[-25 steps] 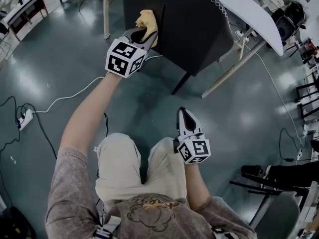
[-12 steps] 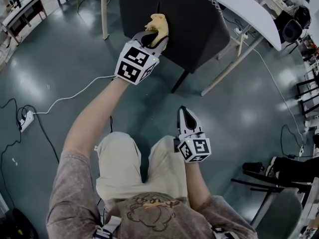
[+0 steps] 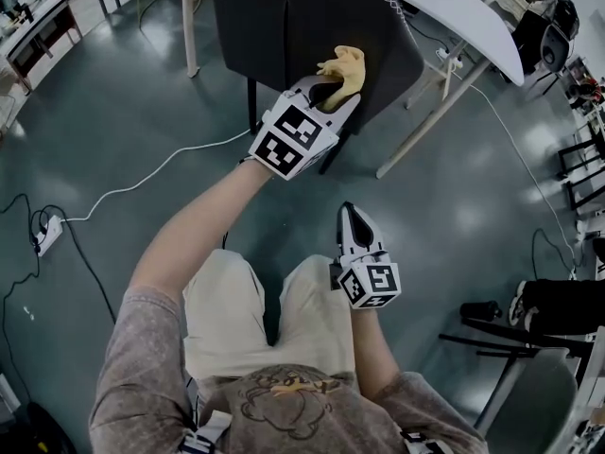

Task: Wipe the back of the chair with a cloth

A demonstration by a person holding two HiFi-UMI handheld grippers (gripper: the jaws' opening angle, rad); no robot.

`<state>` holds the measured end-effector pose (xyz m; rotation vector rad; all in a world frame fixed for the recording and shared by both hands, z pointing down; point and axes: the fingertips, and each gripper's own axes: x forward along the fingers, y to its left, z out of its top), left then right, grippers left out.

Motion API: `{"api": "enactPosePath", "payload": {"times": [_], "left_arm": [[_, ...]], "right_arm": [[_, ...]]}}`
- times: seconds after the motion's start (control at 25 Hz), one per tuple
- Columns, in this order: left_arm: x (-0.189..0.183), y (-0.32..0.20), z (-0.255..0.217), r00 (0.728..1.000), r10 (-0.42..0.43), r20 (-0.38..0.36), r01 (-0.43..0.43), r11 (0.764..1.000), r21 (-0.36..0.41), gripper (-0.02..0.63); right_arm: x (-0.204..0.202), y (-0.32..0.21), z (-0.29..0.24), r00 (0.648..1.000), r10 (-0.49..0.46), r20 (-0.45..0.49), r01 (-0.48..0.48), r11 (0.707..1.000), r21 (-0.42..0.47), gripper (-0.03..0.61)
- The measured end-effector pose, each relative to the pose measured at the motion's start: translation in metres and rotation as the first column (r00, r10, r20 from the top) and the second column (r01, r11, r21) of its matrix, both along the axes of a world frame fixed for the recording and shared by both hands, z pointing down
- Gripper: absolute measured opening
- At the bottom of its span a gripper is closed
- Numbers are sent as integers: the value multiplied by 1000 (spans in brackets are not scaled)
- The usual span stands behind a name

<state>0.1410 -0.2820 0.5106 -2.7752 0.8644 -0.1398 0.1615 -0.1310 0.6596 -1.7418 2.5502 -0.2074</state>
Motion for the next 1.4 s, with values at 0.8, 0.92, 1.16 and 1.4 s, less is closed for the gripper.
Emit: {"api": "enactPosePath", "payload": {"times": [0.8, 0.92, 1.16, 1.4], "left_arm": [[29, 42, 11, 989, 150, 17, -150, 989, 4, 63], [11, 34, 19, 994, 110, 11, -110, 994, -2, 63], [-42, 13, 31, 999, 20, -43, -22, 999, -46, 63], [-128, -27, 58, 987, -150, -50, 144, 985, -99, 63]], "right_arm": [[8, 4, 3, 1000, 18, 13, -18, 1000, -1, 26], [5, 3, 4, 1000, 12, 17, -12, 1000, -1, 25], [0, 0, 6, 1000, -1, 11, 1, 1000, -7, 26], [-8, -5, 9, 1000, -9, 3, 9, 1000, -14, 25]]}}
